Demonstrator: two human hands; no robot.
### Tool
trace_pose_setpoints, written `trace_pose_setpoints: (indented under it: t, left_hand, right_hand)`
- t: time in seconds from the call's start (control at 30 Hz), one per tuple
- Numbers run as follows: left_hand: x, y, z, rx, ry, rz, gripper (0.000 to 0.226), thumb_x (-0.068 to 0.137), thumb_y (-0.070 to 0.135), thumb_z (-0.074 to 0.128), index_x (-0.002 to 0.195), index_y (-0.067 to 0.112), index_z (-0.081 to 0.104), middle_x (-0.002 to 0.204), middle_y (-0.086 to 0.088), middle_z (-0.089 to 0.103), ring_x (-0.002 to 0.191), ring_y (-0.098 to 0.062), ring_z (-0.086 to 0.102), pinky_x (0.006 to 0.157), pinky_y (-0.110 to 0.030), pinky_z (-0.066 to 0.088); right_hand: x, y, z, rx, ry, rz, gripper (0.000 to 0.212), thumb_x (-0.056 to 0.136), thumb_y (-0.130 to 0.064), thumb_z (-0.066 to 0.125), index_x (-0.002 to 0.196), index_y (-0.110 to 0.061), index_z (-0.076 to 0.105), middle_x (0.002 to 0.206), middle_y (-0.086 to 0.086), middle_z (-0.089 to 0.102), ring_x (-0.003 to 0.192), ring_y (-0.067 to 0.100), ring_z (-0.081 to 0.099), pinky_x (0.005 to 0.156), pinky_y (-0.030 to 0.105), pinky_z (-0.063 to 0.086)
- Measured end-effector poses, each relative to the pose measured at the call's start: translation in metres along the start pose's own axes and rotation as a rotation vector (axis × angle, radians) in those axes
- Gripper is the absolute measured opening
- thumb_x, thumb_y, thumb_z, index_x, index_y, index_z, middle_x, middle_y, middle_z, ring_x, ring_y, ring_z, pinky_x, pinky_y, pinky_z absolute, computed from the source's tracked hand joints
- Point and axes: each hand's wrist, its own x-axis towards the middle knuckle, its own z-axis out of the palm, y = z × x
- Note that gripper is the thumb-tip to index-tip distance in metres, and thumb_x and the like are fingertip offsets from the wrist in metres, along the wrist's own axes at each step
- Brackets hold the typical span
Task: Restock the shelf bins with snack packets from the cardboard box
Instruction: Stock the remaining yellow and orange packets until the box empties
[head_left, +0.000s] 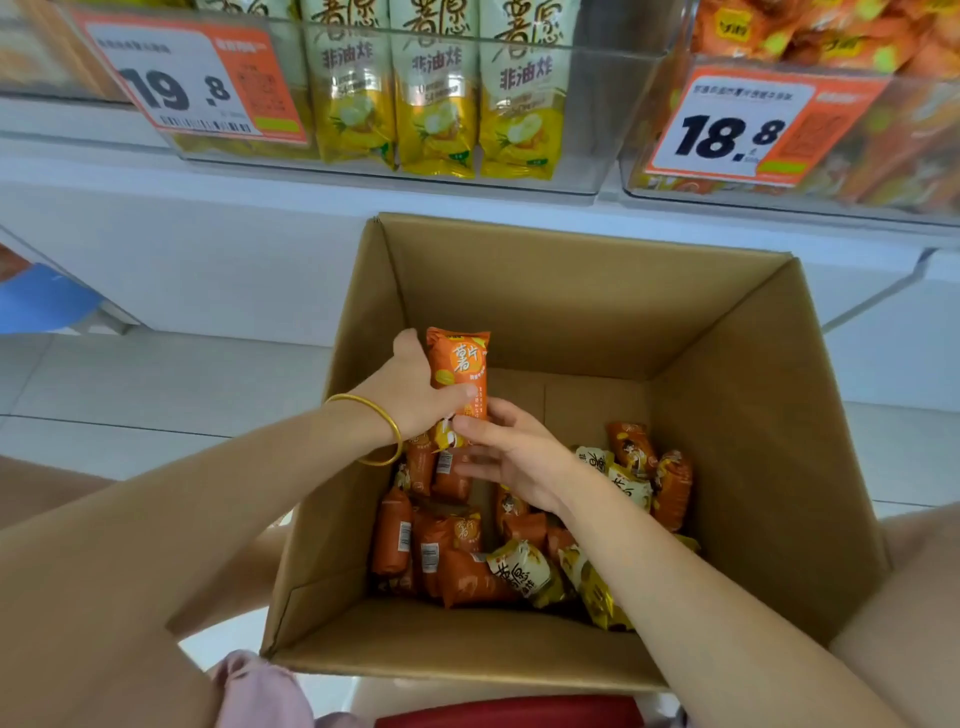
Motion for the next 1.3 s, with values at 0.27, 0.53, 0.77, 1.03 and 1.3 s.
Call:
trace_pose_setpoints:
  t: [0.27, 0.53, 0.77, 1.03, 1.3]
  left_hand:
    - [0.008, -0.012, -0.012, -0.129, 0.047, -0.043, 0.057, 0.087, 0.031, 0.065, 0.131, 0.010, 0.034, 0.111, -0.001, 0.050, 0.092, -0.014, 0.052, 0.061, -0.017, 0.042]
    - [0.003, -0.023, -0.015, -0.111, -0.005, -0.076, 0.055, 0.088, 0.039, 0.061, 0.130, 0.019, 0.032, 0.103, 0.011, 0.043, 0.072, 0.002, 0.046, 0.052, -0.009, 0.038]
    - [0.006, -0.025, -0.015, -0.158, -0.023, -0.098, 0.059, 0.087, 0.038, 0.061, 0.134, 0.019, 0.031, 0.109, 0.009, 0.045, 0.092, -0.006, 0.050, 0.060, -0.010, 0.039]
    - [0.011, -0.013, -0.008, -0.294, -0.028, -0.134, 0.054, 0.086, 0.029, 0.066, 0.128, 0.014, 0.035, 0.113, -0.002, 0.054, 0.097, -0.017, 0.057, 0.072, -0.025, 0.050]
    - [-0.002, 0.041, 0.001, -0.587, -0.111, -0.099, 0.044, 0.084, 0.019, 0.070, 0.117, 0.016, 0.041, 0.113, -0.006, 0.058, 0.099, -0.022, 0.061, 0.084, -0.043, 0.054]
  right_hand:
    - [0.036, 0.013, -0.027, -0.058, 0.224, 0.057, 0.022, 0.093, -0.014, 0.059, 0.115, -0.014, 0.059, 0.116, 0.010, 0.063, 0.100, 0.022, 0.062, 0.088, 0.036, 0.053]
    - [0.126, 0.083, -0.002, -1.218, 0.088, 0.222, 0.045, 0.099, -0.024, 0.046, 0.143, -0.014, 0.038, 0.149, 0.016, 0.034, 0.136, 0.036, 0.033, 0.112, 0.040, 0.031]
    - [0.141, 0.115, -0.008, -1.136, 0.155, 0.308, 0.072, 0.080, -0.060, 0.061, 0.140, -0.037, 0.028, 0.145, 0.014, 0.030, 0.129, 0.036, 0.037, 0.107, 0.044, 0.031]
    - [0.044, 0.027, -0.030, -0.010, 0.306, 0.073, 0.031, 0.090, -0.008, 0.060, 0.097, -0.023, 0.034, 0.101, 0.014, 0.054, 0.074, 0.026, 0.060, 0.061, 0.037, 0.054]
    - [-0.065, -0.033, -0.046, 0.687, -0.044, -0.190, 0.073, 0.044, -0.016, 0.081, 0.113, 0.000, 0.060, 0.106, 0.017, 0.065, 0.094, 0.027, 0.064, 0.084, 0.038, 0.050]
